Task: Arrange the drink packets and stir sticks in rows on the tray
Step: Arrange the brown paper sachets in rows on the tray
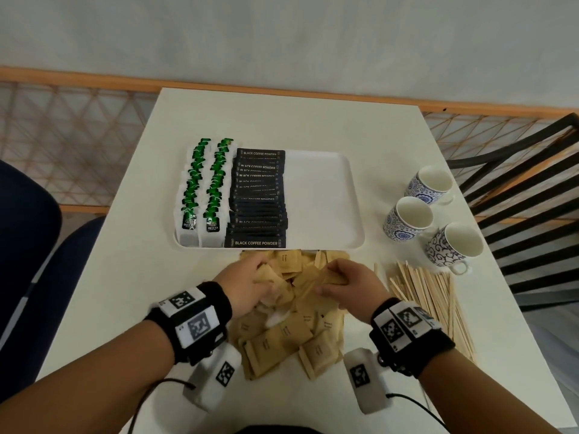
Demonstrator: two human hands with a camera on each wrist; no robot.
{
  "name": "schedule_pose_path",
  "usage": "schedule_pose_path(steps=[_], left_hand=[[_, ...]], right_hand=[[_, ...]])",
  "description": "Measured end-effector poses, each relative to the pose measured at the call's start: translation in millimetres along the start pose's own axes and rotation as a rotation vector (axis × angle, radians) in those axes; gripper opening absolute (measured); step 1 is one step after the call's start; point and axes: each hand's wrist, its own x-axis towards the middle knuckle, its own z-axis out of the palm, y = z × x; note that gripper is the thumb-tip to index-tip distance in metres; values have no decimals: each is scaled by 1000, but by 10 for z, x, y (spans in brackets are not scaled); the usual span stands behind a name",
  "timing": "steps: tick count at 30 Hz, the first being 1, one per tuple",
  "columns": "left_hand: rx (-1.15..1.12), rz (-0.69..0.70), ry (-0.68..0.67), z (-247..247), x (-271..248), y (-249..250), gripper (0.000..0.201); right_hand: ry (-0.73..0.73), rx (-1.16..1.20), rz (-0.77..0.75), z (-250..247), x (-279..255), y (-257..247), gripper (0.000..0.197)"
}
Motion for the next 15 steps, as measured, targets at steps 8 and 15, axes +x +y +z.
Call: schedule_pose_path(steps=[8, 15], left_hand=[[-685, -99, -90, -151, 149, 389, 25], [-859, -32, -110, -233, 355, 476, 47]], right_hand=[[-123, 385, -83, -73, 196, -439, 17], [-16, 438, -105, -98, 476, -693, 11]])
